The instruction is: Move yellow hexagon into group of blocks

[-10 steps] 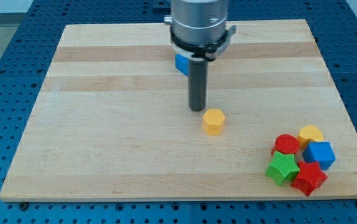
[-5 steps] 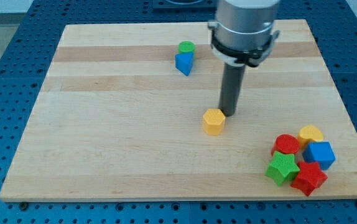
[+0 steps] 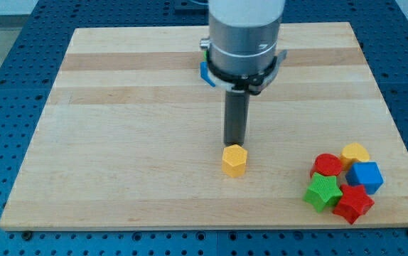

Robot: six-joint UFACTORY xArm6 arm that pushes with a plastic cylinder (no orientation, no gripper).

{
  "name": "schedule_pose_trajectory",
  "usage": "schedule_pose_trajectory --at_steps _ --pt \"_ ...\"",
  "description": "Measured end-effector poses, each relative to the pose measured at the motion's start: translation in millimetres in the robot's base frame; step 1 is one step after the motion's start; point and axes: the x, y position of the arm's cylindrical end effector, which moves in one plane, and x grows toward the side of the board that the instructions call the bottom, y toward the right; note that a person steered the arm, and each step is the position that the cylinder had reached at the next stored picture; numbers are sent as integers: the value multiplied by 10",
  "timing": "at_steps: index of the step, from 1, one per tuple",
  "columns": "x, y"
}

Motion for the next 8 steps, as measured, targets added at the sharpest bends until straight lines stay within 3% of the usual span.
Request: schedule_pose_trajectory --at_steps 2,3,5,6,8 --pt "404 504" --pt "338 459" --pt "130 -467" --pt "446 -574" --pt "512 489"
